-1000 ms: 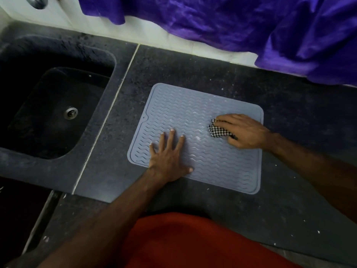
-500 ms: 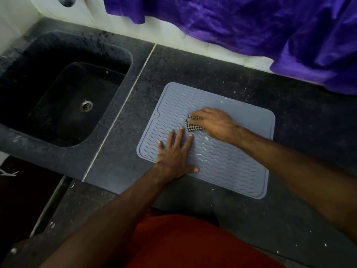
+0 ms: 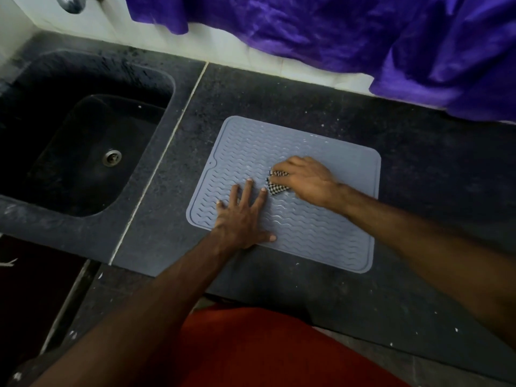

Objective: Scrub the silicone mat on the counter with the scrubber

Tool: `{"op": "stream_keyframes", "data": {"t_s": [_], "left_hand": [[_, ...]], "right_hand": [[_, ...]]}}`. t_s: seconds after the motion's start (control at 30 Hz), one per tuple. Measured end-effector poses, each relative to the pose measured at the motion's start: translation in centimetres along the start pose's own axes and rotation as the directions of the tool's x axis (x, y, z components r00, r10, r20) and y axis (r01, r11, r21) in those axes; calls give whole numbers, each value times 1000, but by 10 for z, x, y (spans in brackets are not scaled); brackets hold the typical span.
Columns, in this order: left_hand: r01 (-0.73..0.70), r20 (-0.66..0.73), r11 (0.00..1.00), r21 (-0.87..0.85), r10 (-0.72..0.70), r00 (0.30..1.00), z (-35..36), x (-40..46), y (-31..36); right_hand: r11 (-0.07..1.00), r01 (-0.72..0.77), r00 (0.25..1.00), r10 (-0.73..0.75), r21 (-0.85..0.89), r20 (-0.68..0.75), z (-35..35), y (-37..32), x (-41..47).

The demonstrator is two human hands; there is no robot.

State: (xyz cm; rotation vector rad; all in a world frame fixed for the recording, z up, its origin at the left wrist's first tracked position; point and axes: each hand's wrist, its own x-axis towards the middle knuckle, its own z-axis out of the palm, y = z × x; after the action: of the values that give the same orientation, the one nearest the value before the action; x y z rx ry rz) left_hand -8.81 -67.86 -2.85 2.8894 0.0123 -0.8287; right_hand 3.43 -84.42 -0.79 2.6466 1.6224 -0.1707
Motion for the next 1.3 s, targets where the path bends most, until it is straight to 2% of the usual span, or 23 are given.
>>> {"op": "stream_keyframes", "data": {"t_s": [0.17,0.27,0.33,0.43,0.6,0.77,0.9,0.97,1.07,1.2,1.3], "left_hand": [[-15,-27,1000,7,15,1000,4,2,-3],[-9,-27,1000,21,10,1000,3,2,-2],[-10,-23,1000,23,11,1000,3,1,-2],[-9,-16,1000,19,9,1000,3,1,-2],[-7,-12,1000,18,7,1000,3,1,-2],[-25,-29,1000,2,25,999,3,1,-4],[-26,-20,1000,11,27,999,2,1,-3],[-21,-12,1000,12,21,1000,1,0,-2],[-19,-5,1000,10,19,1000,1,0,-2],[-32,-26,999,6,32,999,2,0,-4],[-35,-27,999,3,35,999,3,0,-5]], "right_hand": [[993,29,999,-25,-111,32,8,27,-53],[988,-4,990,26,-157,140,4,37,-74],[991,-57,992,70,-124,102,-2,31,-64],[996,-74,996,72,-41,-44,-4,10,-31],[952,-26,996,52,-307,78,1,-19,-17],[911,28,981,54,-410,189,-7,3,-66],[934,-88,989,123,-347,82,-11,-5,-46],[926,-94,992,117,-367,41,-5,-21,-21],[874,-39,989,102,-484,104,6,-33,-8],[828,4,993,63,-561,101,7,-16,-45],[844,-25,984,116,-535,137,5,-10,-59]]}}
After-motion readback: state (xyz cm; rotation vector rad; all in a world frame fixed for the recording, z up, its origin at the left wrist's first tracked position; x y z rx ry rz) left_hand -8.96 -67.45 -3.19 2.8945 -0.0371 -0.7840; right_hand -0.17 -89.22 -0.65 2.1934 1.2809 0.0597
